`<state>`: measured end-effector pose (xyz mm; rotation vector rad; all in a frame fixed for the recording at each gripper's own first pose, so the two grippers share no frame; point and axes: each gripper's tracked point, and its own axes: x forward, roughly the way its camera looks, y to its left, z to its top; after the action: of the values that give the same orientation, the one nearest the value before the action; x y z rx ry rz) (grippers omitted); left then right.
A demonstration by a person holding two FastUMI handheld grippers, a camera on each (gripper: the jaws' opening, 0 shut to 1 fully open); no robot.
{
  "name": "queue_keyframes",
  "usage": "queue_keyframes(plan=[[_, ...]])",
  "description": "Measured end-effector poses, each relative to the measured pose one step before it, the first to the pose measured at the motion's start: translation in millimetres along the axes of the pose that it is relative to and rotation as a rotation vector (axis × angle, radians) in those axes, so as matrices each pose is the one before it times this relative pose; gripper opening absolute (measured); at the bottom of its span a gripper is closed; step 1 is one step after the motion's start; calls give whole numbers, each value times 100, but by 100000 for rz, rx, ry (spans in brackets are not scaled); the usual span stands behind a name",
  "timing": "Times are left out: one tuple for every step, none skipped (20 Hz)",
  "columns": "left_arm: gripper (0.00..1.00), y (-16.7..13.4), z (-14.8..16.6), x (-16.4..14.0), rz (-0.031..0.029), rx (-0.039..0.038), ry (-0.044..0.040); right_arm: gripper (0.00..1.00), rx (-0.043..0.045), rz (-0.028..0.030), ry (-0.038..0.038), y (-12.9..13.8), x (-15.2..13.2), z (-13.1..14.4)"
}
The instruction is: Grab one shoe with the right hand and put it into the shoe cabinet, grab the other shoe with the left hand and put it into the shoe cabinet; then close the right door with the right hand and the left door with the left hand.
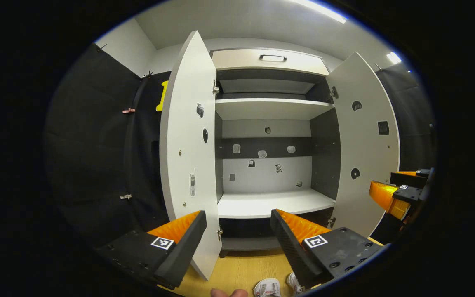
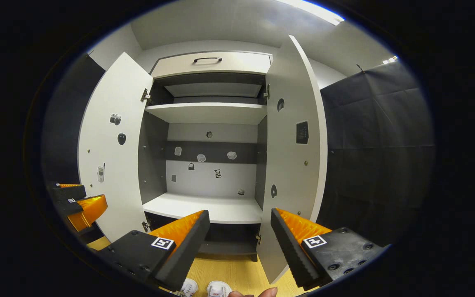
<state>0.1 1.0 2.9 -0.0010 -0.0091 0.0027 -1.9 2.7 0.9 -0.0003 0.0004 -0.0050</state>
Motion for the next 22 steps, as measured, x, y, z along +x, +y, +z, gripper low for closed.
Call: queue_keyframes(plan=[[98,59,-24,-132,181,33,-75,98,188,90,75,12,-56,-38],[98,18,94,-123,-18,-61,-1,98,221,5,259,16,0,-51],[98,17,-17,-6,165,-22,33,98,348,272,234,65,-38,-60],[98,11,-39,24,169,-43,-75,98,298,270,457,128,-75,-87],[98,16,63,-12,118,-104,-204,98,381,445,714,105,-48,-176],[98,53,32,-32,229,-12,-252,98,336,656,859,196,-128,-273],[98,68,91,-3,308,-39,-270,98,455,627,975,230,-136,-404],[98,108,55,27,326,-141,-225,98,410,625,1438,215,-174,-554],[98,-5,-31,23,467,-262,-268,98,547,908,1911,284,-224,-877],[98,18,-51,24,375,-266,-290,98,562,1053,2496,334,-268,-1208],[98,85,-38,47,393,-165,-308,98,565,1189,3147,366,-185,-1401],[98,135,-54,73,289,67,-226,98,896,1084,3896,278,-268,-1842],[98,118,-127,-184,251,364,216,98,1060,1008,3296,227,-127,-1507],[98,136,-77,-35,222,452,-66,98,1304,1128,3923,350,-169,-1827],[98,214,-123,-38,-87,368,-520,98,1311,1035,3808,261,-77,-1858],[98,113,-2,-60,-46,397,-708,98,1131,1219,3754,277,-9,-1837],[98,25,-278,-216,31,591,-651,98,818,848,3916,175,105,-1917],[98,162,16,-202,211,688,-403,98,656,846,4105,155,213,-2066],[98,36,-156,-129,336,789,-131,98,569,636,4218,148,277,-2056],[98,128,-138,-88,464,607,200,98,569,422,4344,63,293,-2133],[98,65,-420,-153,260,393,475,99,660,564,3690,65,528,-2008],[98,64,-420,-116,90,254,867,99,464,649,4089,151,417,-2085]])
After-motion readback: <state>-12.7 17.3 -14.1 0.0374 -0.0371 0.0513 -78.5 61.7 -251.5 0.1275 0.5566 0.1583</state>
